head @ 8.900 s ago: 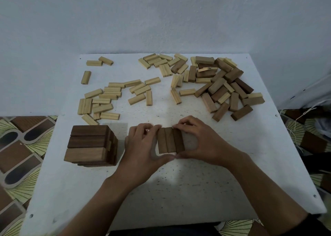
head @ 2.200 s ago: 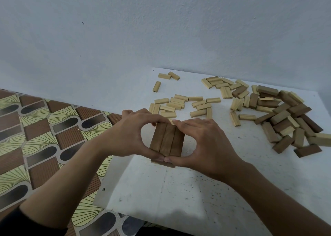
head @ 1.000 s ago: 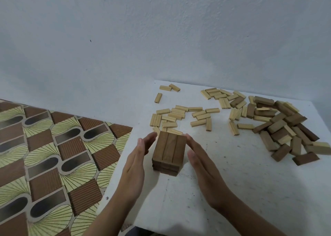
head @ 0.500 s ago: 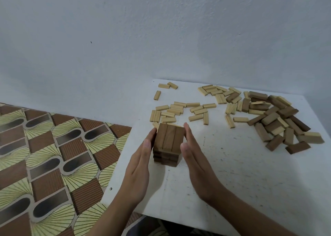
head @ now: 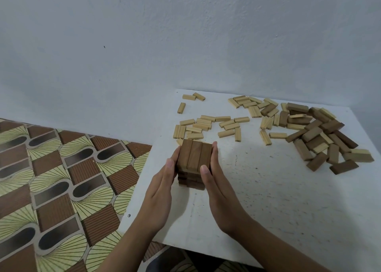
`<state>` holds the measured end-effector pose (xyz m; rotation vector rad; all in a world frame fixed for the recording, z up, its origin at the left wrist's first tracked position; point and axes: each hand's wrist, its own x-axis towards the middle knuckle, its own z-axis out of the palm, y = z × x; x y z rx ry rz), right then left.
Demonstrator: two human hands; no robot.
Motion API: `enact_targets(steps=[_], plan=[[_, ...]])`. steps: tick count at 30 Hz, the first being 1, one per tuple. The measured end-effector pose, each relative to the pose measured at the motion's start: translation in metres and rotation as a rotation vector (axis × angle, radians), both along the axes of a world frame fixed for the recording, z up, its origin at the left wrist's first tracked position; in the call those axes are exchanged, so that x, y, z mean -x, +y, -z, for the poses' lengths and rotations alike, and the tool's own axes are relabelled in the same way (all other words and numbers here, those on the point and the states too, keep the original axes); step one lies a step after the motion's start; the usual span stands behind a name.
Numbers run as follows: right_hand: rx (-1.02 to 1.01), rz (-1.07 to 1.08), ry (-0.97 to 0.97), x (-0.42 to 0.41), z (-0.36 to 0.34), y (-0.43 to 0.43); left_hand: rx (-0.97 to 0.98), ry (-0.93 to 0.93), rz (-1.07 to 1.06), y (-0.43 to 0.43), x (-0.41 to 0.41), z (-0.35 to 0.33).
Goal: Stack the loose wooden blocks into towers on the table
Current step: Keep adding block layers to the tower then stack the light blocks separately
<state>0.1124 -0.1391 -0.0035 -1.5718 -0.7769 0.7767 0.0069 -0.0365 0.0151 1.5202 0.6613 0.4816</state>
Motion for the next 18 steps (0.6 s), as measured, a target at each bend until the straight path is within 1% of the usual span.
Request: enact_targets(steps=[3, 7, 12, 16, 18], plan=[[-0.017, 0.005, -0.009, 0.0001, 0.0024, 0.0007, 0.009, 0.013, -0.007, 0.0019, 0.0007, 0.0014], [-0.04, 0.007, 0.017, -0.0012, 0.0042, 0.0002, -0.037, 0.071, 0.004, -0.0002, 0.001, -0.0003], [-0.046, 0.004, 0.031, -0.0019, 0.0028, 0.0, -0.059, 0.056, 0.024, 0.0023, 0.0014, -0.0007], [-0.08, 0.008, 0.033, -0.0023, 0.0034, -0.0013, -0.154, 0.039, 0.074, 0.0045, 0.0, -0.0007], [-0.074, 0.034, -0.013, -0.0043, 0.003, -0.0026, -0.212, 0.051, 0.098, 0.0092, 0.0006, 0.0008]])
